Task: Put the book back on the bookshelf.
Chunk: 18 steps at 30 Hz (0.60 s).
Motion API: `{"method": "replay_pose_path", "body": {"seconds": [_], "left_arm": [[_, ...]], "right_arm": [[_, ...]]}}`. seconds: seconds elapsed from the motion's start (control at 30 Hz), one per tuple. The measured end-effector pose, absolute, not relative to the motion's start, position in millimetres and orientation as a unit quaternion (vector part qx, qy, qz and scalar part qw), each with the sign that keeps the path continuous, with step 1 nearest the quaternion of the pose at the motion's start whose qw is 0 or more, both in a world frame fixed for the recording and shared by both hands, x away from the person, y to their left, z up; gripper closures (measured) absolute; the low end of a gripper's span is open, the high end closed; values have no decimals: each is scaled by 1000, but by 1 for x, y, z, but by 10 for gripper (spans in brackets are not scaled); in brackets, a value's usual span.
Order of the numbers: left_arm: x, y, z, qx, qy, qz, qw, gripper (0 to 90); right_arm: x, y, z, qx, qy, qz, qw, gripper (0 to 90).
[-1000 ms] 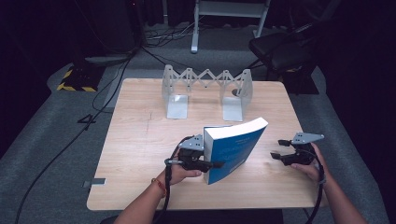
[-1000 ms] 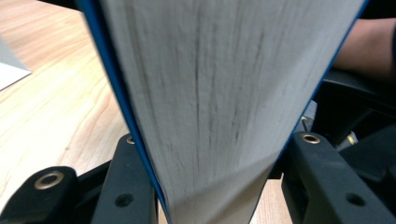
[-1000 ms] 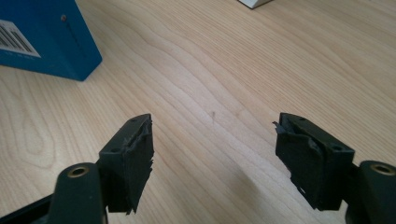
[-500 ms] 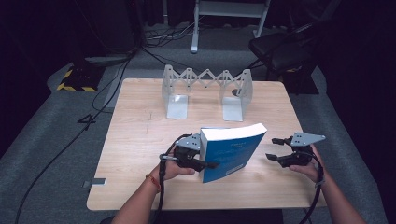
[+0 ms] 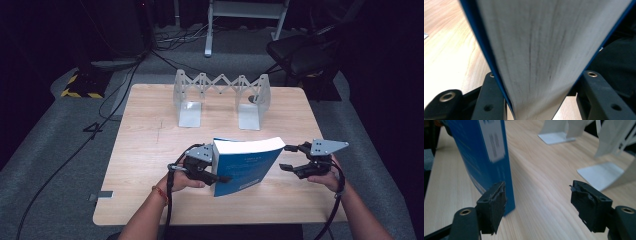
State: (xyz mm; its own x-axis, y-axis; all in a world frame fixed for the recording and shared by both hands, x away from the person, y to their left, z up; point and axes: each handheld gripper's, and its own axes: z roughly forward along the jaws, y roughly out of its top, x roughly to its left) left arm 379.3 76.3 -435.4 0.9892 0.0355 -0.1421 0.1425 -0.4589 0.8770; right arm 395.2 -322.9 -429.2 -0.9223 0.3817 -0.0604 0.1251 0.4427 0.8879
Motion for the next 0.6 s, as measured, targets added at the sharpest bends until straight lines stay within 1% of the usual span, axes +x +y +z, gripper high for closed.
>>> {"method": "replay_pose_path", "body": {"seconds": [0.13,0.2,0.3,0.43,0.47,0.6], "left_arm": [[375,78,-434,860,60,-32,506,549],[372,80,-434,862,61,-24,503,554],[371,79,-434,862,59,-24,502,557],[370,79,-434,864,58,-18,501,558],[370,79,-434,863,59,-19,502,558],[369,79,-433,864,57,-17,499,562]], "right_arm": [[395,-313,-418,134,828,531,119,287],[389,-306,-411,122,821,546,117,290],[385,-301,-408,112,820,548,121,289],[380,-294,-403,111,808,569,109,278],[379,-290,-403,111,806,570,113,272],[381,-283,-404,108,806,574,96,268]]}}
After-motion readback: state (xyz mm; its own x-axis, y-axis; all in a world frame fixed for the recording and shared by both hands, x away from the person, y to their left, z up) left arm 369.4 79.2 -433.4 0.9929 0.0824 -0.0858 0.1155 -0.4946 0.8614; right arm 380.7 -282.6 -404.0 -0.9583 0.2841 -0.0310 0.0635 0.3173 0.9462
